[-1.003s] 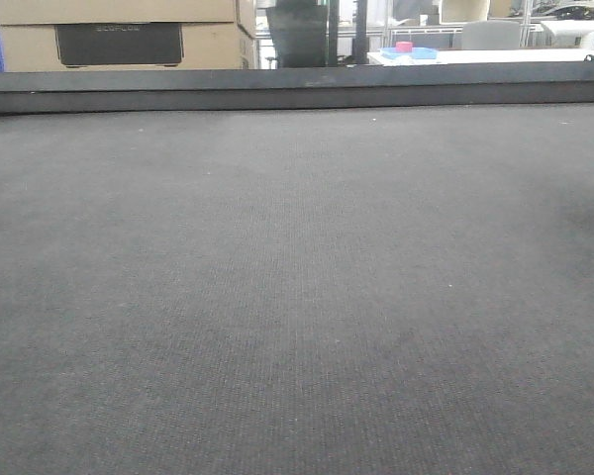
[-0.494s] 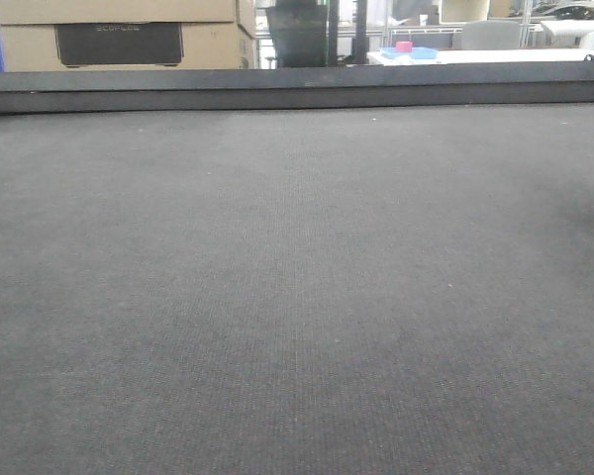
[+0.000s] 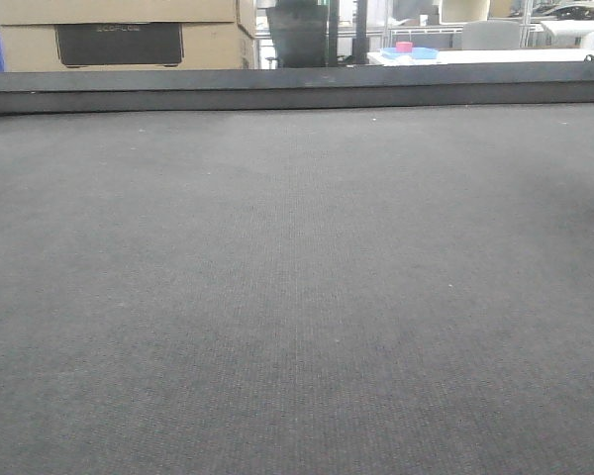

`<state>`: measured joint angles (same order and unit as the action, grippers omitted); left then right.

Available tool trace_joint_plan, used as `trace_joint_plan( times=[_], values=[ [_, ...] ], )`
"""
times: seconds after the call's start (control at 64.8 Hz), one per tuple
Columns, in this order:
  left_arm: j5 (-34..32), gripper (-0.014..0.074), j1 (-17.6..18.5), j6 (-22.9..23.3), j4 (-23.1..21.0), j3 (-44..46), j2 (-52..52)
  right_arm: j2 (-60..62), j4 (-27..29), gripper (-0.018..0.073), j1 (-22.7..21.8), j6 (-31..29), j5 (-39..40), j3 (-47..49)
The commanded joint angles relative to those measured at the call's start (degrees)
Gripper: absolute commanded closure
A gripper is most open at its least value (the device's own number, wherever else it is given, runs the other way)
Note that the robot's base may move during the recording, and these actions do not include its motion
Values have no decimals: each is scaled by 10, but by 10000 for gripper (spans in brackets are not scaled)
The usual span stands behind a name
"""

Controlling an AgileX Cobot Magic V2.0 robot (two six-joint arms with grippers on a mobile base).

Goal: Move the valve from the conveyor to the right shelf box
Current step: 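Lift both held valves up off the conveyor belt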

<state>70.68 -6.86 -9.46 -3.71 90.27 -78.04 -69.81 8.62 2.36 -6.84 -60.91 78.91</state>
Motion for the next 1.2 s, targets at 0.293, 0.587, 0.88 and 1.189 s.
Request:
trace_joint_plan(
  times=[0.293,0.587,0.88,1.189],
  values=[
    [-17,708,3,14,-3,7,97,37,2,713,1,-3,20,45],
    [-17,708,3,14,2,7,97,37,2,713,1,-3,25,45],
    [-17,708,3,14,2,7,97,37,2,713,1,-3,27,45],
    [-17,708,3,14,2,7,97,37,2,713,1,-3,27,45]
  ],
)
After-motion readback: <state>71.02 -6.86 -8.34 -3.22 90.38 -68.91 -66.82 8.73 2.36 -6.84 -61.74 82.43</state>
